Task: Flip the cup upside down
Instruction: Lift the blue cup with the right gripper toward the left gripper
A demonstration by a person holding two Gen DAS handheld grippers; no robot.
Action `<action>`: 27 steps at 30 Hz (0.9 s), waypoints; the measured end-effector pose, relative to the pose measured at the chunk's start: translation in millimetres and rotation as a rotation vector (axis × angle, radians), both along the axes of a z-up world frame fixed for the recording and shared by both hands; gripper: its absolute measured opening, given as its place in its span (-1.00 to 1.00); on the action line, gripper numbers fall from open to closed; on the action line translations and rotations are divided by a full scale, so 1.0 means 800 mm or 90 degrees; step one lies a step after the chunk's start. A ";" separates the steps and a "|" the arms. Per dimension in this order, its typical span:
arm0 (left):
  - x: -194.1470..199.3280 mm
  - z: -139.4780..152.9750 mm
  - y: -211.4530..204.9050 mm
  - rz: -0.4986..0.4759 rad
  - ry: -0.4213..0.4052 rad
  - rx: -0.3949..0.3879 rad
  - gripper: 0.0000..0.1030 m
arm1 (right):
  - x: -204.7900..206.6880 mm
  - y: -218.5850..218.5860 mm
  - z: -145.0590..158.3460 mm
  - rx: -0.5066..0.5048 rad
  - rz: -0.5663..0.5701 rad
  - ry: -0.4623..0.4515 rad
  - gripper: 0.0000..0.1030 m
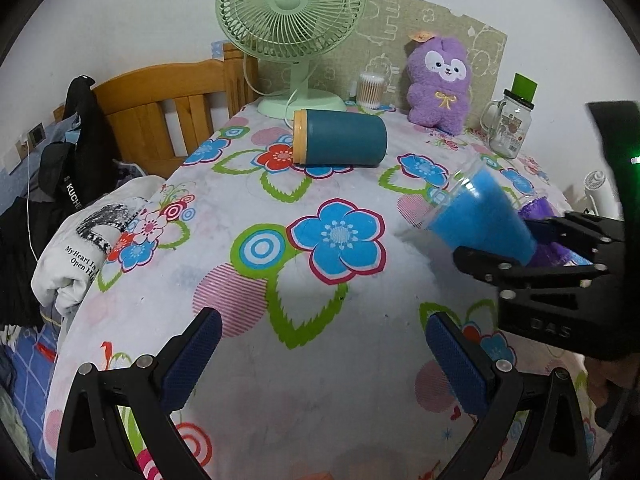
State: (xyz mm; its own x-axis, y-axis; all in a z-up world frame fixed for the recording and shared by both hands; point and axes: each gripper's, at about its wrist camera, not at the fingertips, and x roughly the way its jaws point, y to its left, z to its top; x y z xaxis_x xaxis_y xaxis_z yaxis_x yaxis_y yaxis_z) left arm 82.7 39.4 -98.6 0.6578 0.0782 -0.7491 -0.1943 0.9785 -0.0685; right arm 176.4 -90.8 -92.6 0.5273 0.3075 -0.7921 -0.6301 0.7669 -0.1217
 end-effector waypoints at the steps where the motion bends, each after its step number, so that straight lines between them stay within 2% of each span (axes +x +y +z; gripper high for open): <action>1: -0.005 0.002 0.000 0.000 -0.003 -0.001 0.99 | -0.012 0.000 0.007 -0.005 -0.005 -0.013 0.26; 6: -0.031 0.007 -0.001 -0.006 -0.011 0.000 0.99 | -0.065 -0.001 0.031 -0.009 -0.024 -0.062 0.26; 10: -0.058 0.003 -0.003 -0.012 -0.004 0.001 0.99 | -0.105 -0.002 0.032 -0.014 -0.036 -0.079 0.26; 14: -0.089 -0.003 -0.006 -0.018 0.004 0.014 0.99 | -0.133 -0.002 0.020 -0.017 -0.045 -0.071 0.26; 20: -0.125 -0.017 -0.008 -0.018 0.026 0.024 0.99 | -0.153 -0.003 -0.012 -0.017 -0.063 -0.022 0.27; 27: -0.141 -0.013 -0.003 -0.006 0.018 0.022 0.99 | -0.167 0.006 -0.018 -0.047 -0.055 -0.023 0.29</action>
State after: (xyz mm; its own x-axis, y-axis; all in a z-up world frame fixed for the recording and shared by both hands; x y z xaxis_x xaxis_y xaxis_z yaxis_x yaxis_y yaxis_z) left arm -30.1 37.0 -108.6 0.6378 0.0979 -0.7639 -0.1859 0.9821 -0.0293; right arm 42.8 -86.3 -106.7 0.5775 0.2007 -0.7914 -0.5558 0.8066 -0.2010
